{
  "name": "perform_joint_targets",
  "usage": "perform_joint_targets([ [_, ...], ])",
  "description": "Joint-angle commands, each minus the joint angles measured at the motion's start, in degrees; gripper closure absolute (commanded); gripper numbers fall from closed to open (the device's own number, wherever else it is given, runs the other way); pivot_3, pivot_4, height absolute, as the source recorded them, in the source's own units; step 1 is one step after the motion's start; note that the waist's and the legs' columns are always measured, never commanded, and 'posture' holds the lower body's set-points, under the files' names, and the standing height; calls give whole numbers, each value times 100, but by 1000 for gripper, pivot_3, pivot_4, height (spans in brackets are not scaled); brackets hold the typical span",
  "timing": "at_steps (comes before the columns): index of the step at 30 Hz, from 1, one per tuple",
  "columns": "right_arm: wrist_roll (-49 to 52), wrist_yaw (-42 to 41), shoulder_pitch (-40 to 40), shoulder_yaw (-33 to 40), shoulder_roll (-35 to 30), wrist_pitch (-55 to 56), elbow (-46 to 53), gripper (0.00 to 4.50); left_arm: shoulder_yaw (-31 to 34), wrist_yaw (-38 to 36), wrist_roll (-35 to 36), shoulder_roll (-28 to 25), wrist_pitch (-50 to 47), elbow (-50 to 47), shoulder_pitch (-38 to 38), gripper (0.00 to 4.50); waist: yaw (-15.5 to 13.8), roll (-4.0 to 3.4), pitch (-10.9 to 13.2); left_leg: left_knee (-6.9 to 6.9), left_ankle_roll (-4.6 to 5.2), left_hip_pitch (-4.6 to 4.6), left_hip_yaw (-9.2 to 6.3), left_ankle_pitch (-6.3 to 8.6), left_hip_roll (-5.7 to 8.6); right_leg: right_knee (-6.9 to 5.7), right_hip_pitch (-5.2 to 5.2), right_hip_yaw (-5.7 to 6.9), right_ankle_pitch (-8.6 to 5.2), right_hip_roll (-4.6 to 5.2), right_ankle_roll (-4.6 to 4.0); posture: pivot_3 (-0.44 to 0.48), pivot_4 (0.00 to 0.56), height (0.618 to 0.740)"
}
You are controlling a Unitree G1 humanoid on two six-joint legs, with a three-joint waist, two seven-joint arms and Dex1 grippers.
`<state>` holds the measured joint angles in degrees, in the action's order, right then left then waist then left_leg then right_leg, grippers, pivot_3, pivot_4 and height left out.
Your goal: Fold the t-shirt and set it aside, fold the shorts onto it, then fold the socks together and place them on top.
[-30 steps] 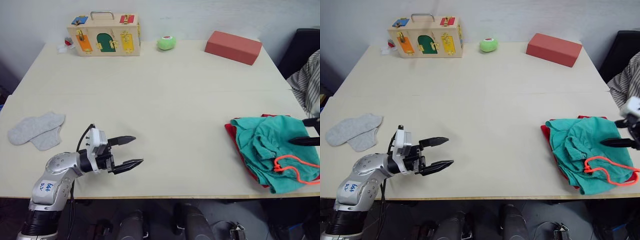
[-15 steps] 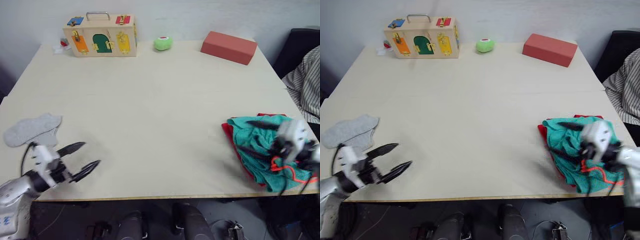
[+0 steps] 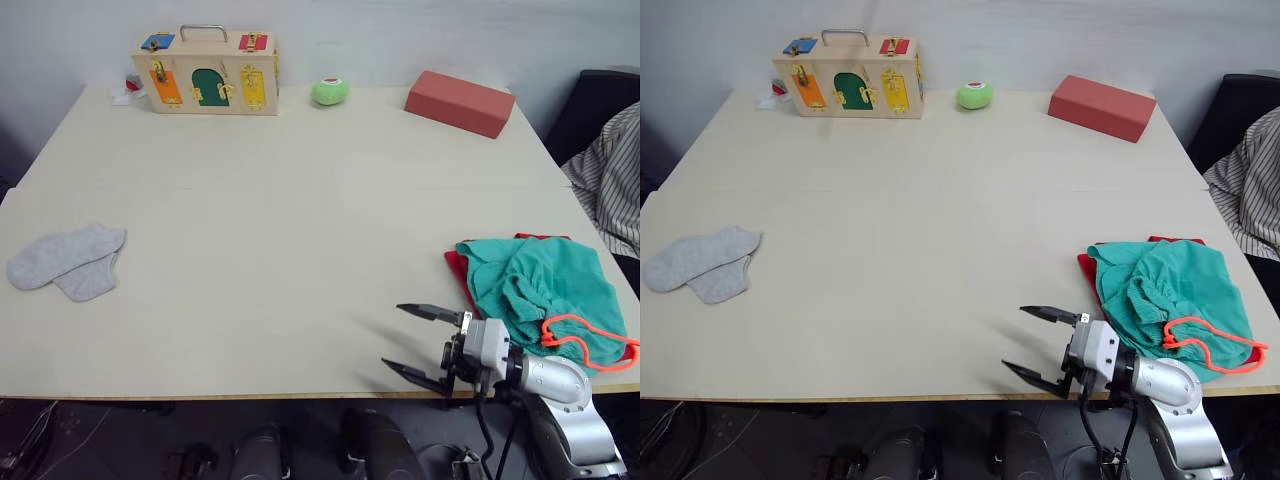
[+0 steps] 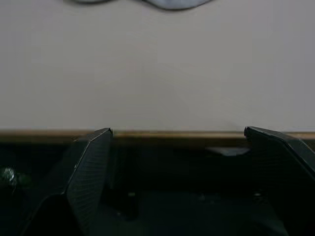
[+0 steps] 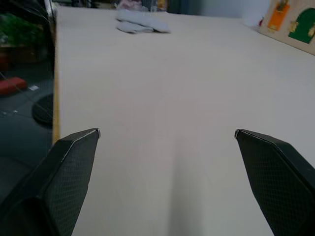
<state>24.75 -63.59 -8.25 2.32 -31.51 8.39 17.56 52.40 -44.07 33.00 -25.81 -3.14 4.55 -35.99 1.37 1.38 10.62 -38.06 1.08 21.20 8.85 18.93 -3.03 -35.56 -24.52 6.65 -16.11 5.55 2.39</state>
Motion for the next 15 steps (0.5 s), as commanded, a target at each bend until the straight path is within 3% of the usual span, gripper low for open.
perform_joint_targets([
  [1,494,201,222,66,-113,-433,653,16,36,373,-66,-466,-106,-535,309,0,-36,5,-3,0,0,0,-3,0,0,1,1,0,-5,0,-9,0,150,740],
  [8,734,348,875,-232,-56,-1071,795,16,-1033,863,-924,-2216,-1337,-426,1649,0,-117,1,-4,6,-17,0,-8,-5,-8,-13,-3,7,-10,-7,-20,0,150,740],
  [15,694,406,1198,-404,-23,-1292,738,16,-2698,668,-1714,-3081,-1979,1153,3631,0,-59,-1,-3,14,-44,10,16,-18,-14,-33,-31,24,-24,-16,-32,0,150,740],
])
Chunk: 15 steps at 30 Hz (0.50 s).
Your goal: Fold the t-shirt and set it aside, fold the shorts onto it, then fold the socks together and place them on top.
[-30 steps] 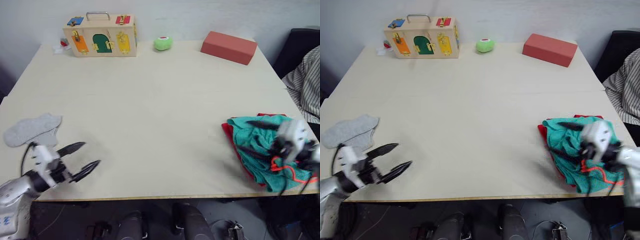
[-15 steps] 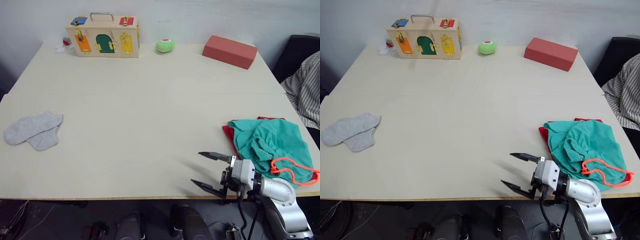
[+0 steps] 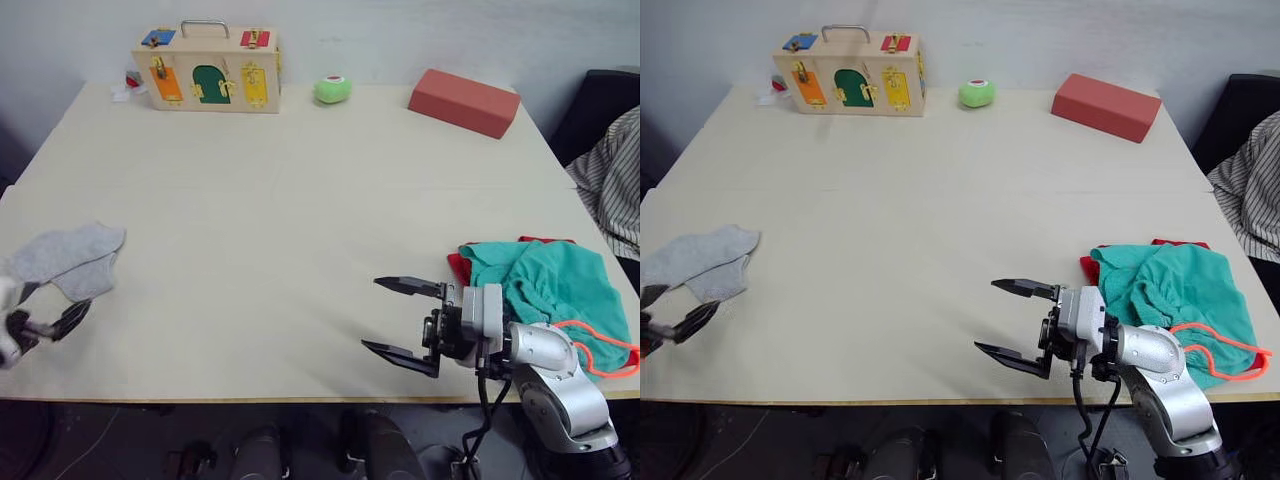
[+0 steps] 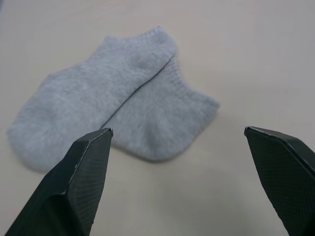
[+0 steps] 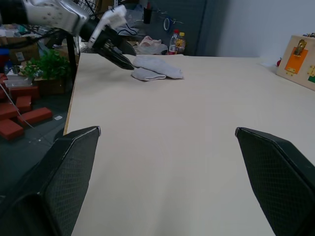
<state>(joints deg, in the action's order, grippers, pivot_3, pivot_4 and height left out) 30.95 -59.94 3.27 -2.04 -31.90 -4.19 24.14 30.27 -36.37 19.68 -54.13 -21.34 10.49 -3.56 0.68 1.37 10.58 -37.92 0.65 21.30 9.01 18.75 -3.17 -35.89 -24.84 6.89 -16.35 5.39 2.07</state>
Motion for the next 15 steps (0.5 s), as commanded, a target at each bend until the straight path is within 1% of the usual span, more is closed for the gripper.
perform_joint_targets([
  [1,62,37,59,21,3,-44,79,16,-669,-188,-464,-319,-200,734,580,0,26,1,0,0,1,0,8,0,0,0,-2,2,-1,0,1,0,150,740],
  [5,20,92,48,54,-22,-82,112,16,-1204,-565,-621,-413,-317,1255,1298,0,7,0,0,-3,5,-6,24,-3,2,-8,-3,3,-1,3,4,0,150,740],
  [6,14,102,32,66,-33,-88,132,0,-1286,-622,-658,-421,-340,1347,1423,383,-6,0,0,-4,4,-12,25,-5,2,-11,0,1,0,4,4,0,150,740],
  [7,20,124,-7,87,-42,-98,167,0,-1364,-702,-693,-431,-354,1420,1527,582,-22,0,0,-7,1,-14,24,-10,2,-14,2,1,0,4,5,0,150,740],
  [11,-6,133,-191,116,-104,-85,273,0,-1546,-985,-750,-450,-366,1569,1786,1813,-63,0,0,-7,-21,-23,22,-13,2,-33,2,-1,2,8,6,0,150,740],
  [13,-22,142,-241,113,-125,-72,295,0,-1560,-1092,-711,-433,-412,1532,1851,2577,-59,0,0,-7,-23,-25,21,-16,2,-42,0,-3,2,9,5,0,150,740],
  [15,-57,162,-283,117,-152,-69,298,0,-1569,-1273,-559,-389,-597,1202,1815,3117,-61,0,0,-10,-20,-24,21,-18,3,-54,-3,-4,1,11,4,0,150,740],
])
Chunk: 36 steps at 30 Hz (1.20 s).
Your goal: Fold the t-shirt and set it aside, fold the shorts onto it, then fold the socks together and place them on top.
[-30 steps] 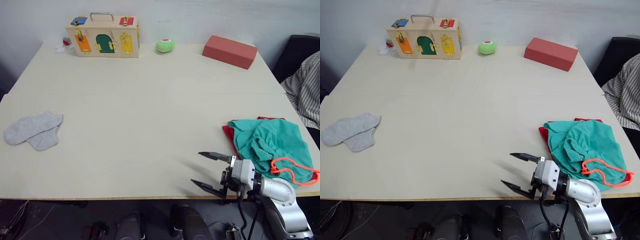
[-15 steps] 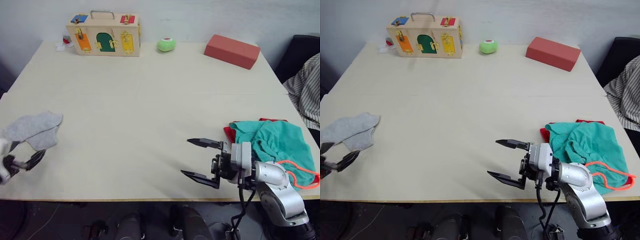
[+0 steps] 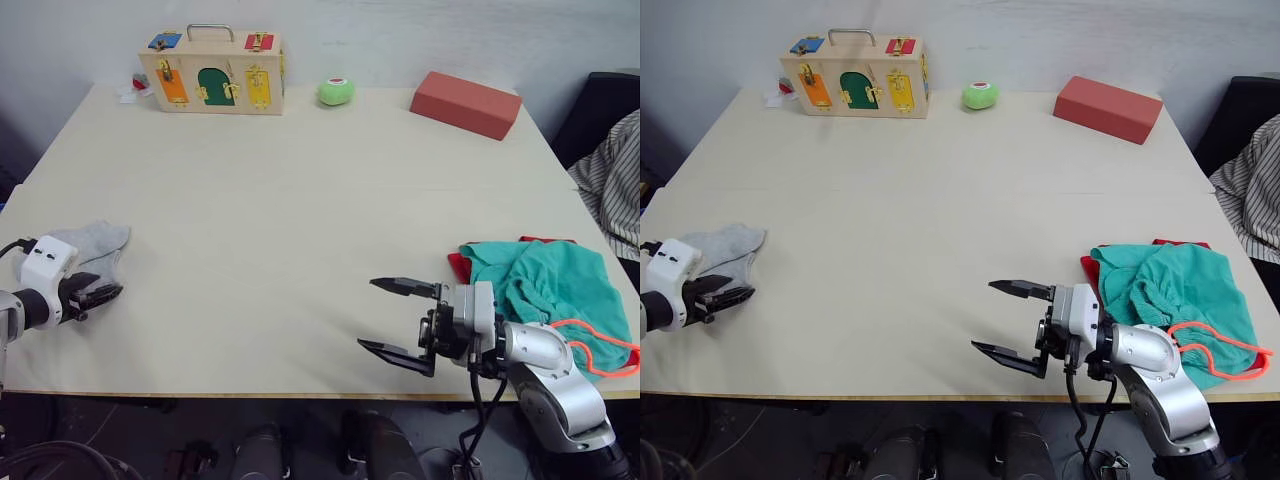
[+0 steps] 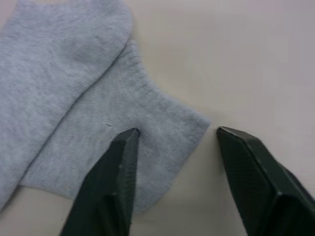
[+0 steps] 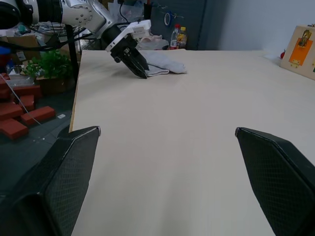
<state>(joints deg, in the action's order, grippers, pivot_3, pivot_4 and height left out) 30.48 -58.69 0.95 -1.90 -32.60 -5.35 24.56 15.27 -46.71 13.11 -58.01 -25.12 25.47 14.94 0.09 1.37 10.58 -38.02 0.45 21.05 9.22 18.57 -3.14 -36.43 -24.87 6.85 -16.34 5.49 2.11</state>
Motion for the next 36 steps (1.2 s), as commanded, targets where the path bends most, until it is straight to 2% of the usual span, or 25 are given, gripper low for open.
perform_joint_targets([
  [1,-29,47,-68,102,-90,45,256,0,-68,-331,181,26,-306,-484,-69,3409,-2,0,0,-2,3,0,0,-2,0,-4,-2,0,0,0,-1,0,150,740],
  [4,-107,-6,-133,74,-183,88,251,0,-55,-687,549,120,-613,-1320,-257,4387,1,0,0,-5,2,4,-1,-9,1,-8,-5,-1,0,2,-1,0,150,740],
  [5,-80,15,-156,101,-193,54,265,0,-68,-773,654,123,-745,-1728,-397,4476,1,0,0,-5,3,5,0,-12,1,-7,-6,-4,0,2,-1,0,150,740],
  [10,-50,18,-247,172,-287,-12,280,0,-80,-1017,1399,372,-1413,-3338,-830,4476,16,4,-1,-5,13,16,9,-15,2,-7,-20,-18,-1,1,-3,0,150,740],
  [14,-33,9,-344,200,-402,-39,300,0,-664,-800,1579,838,-1651,-4268,-759,4476,2,4,-1,-8,14,13,10,-17,5,-10,-18,-21,-1,-1,-3,0,150,740],
  [20,-31,-39,-539,327,-651,-129,341,0,-1702,-547,1322,1644,-1456,-4498,-429,4476,-13,4,-1,-11,13,6,9,-26,8,-21,-15,-26,0,-4,-1,0,150,740],
  [24,-72,49,-644,390,-740,-196,414,0,-2160,-299,1327,2249,-1528,-4572,-208,4476,-14,6,-2,-13,17,8,8,-27,12,-20,-14,-28,0,-4,0,0,150,740],
  [27,-86,162,-797,368,-771,-301,556,0,-2505,-239,1270,2508,-1527,-4550,-105,4476,-12,6,-2,-14,17,9,8,-28,12,-21,-15,-26,0,-4,0,0,150,740],
  [28,-74,194,-861,356,-785,-364,619,0,-2584,-184,1187,2546,-1471,-4542,-96,4053,-11,6,-2,-14,17,7,8,-29,12,-21,-14,-26,0,-5,0,0,150,740],
  [30,-83,275,-945,334,-800,-485,717,0,-2697,-259,1128,2529,-1341,-4598,-97,3563,-10,6,-2,-14,18,7,7,-29,12,-22,-14,-26,0,-5,0,0,150,740],
  [34,-180,518,-918,274,-706,-635,796,0,-2504,-606,1401,2479,-1040,-4776,-134,2309,-10,6,-2,-17,20,7,5,-31,11,-22,-13,-26,0,-4,1,0,150,740],
  [35,-197,570,-890,238,-676,-663,814,0,-2379,-796,1536,2421,-934,-4838,-150,2050,-10,6,-2,-17,20,8,3,-31,11,-22,-12,-25,0,-4,0,0,150,740],
  [36,-229,623,-859,195,-648,-677,832,0,-2202,-965,1720,2353,-896,-4901,-170,2050,-9,6,-2,-16,20,8,3,-31,11,-22,-12,-25,0,-4,0,0,150,740],
])
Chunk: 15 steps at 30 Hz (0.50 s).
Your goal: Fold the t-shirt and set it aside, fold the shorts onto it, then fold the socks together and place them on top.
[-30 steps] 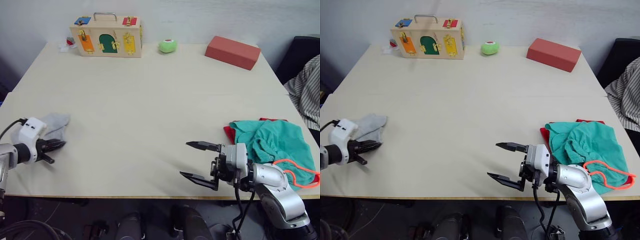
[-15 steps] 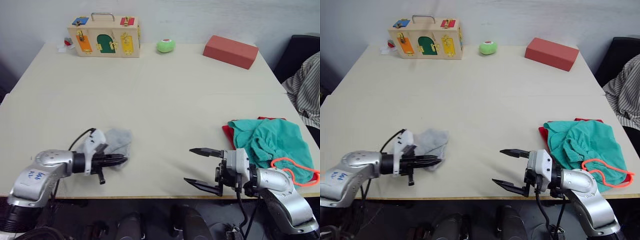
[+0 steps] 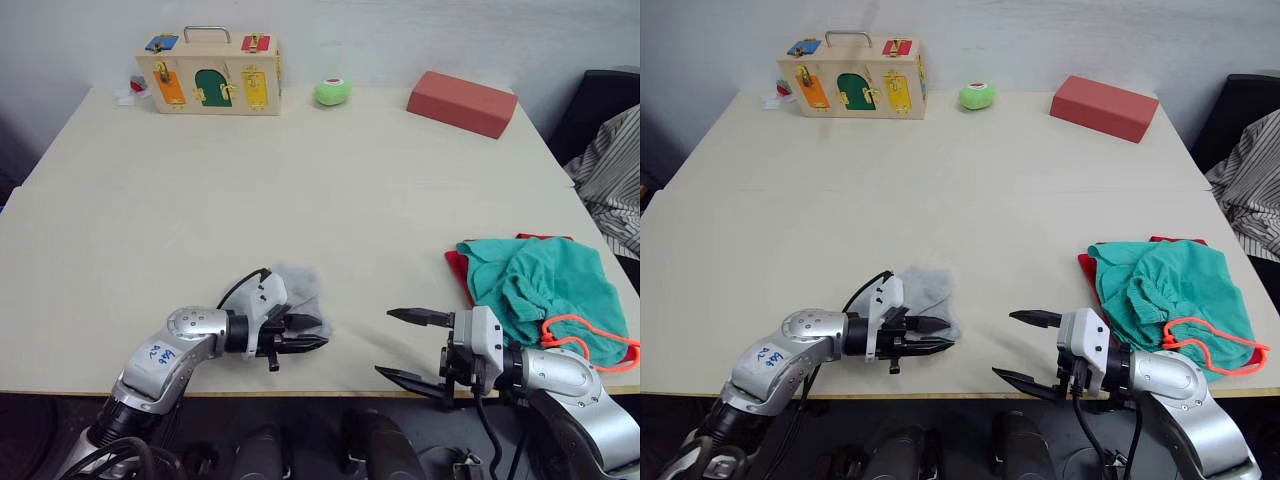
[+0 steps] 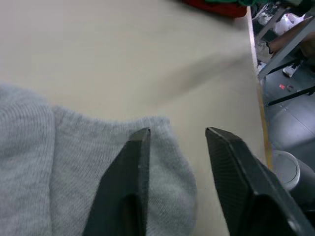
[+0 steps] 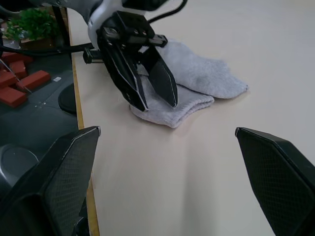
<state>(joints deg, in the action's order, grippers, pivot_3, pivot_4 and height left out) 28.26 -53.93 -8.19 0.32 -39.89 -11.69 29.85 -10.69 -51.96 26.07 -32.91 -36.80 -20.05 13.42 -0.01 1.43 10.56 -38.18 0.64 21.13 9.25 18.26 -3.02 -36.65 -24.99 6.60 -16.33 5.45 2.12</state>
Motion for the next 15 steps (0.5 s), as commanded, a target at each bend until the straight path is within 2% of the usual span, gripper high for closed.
perform_joint_targets([
  [1,-51,205,115,-105,115,-74,323,0,711,-636,731,-272,237,-401,-19,2050,9,0,0,0,0,1,0,0,-1,0,0,0,0,0,0,0,150,740],
  [3,-175,270,234,-279,175,-93,353,0,1366,-782,1304,-512,-30,-389,13,2050,28,1,0,0,-4,3,0,-2,-6,1,-2,1,0,-4,-1,0,150,740],
  [5,-317,340,342,-435,204,-156,335,0,1788,-837,1559,-743,-148,-229,77,2050,25,0,0,0,-10,1,-1,-5,-12,-2,-3,3,-1,-8,-2,0,150,740],
  [6,-429,368,436,-549,254,-132,269,0,1920,-888,1417,-932,-30,2,114,2050,17,-1,1,0,-12,0,-4,-6,-11,-4,-3,5,-3,-8,-5,0,150,740],
  [9,-839,480,885,-1063,517,-131,-75,0,1939,-1423,370,-1710,1138,1299,208,2050,22,0,0,0,-13,-1,-9,-7,-6,-3,0,10,-4,-7,-5,0,150,740],
  [15,-1373,461,1489,-1779,849,-163,-572,0,1511,-1802,-748,-1932,2819,3309,879,2050,-2,1,0,1,-8,22,-10,-4,0,-3,-18,22,-8,0,-13,0,150,740],
])
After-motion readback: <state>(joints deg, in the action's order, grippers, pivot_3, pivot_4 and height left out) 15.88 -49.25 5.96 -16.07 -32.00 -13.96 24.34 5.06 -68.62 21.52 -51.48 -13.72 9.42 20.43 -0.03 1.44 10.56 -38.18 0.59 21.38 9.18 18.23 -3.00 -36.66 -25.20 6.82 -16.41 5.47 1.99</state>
